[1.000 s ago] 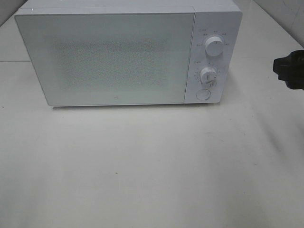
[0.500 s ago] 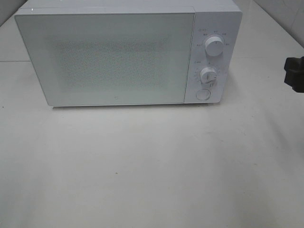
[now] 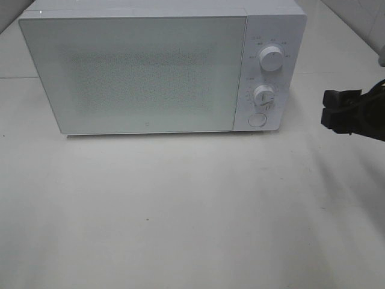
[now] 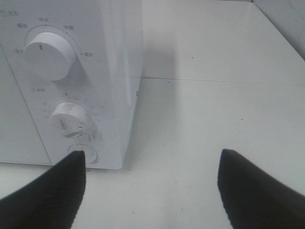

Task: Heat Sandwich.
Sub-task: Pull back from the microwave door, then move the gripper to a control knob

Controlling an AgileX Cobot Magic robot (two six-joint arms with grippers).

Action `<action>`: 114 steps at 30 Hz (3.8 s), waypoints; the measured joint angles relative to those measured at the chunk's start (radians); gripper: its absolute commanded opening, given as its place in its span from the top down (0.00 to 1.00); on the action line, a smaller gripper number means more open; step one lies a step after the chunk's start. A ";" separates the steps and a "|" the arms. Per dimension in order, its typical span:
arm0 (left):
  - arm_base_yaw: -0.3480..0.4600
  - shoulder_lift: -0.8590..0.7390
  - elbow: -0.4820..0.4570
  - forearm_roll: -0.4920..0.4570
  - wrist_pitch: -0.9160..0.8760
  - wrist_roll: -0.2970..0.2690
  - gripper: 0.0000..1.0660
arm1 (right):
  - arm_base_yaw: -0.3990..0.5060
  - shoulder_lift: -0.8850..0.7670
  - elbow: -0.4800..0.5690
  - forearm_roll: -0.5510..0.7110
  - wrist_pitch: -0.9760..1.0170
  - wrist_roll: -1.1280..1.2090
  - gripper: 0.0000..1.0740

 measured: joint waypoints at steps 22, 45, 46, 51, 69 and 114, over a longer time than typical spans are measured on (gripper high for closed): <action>0.000 0.000 0.000 0.000 0.000 0.000 0.07 | 0.345 0.276 -0.003 0.281 -0.367 -0.045 0.31; 0.000 0.000 0.000 0.000 0.000 0.000 0.07 | 0.472 0.345 -0.005 0.440 -0.475 -0.045 0.31; 0.000 0.000 0.000 0.000 0.000 0.000 0.07 | 0.472 0.346 -0.007 0.443 -0.475 -0.045 0.31; 0.000 0.000 0.000 0.000 0.000 0.000 0.07 | 0.470 0.348 -0.041 0.449 -0.476 -0.045 0.31; 0.000 0.000 0.000 0.000 0.000 0.000 0.07 | 0.387 0.517 -0.176 0.412 -0.484 -0.001 0.31; 0.000 0.000 0.000 0.000 0.000 0.000 0.07 | 0.237 0.694 -0.390 0.175 -0.400 0.077 0.31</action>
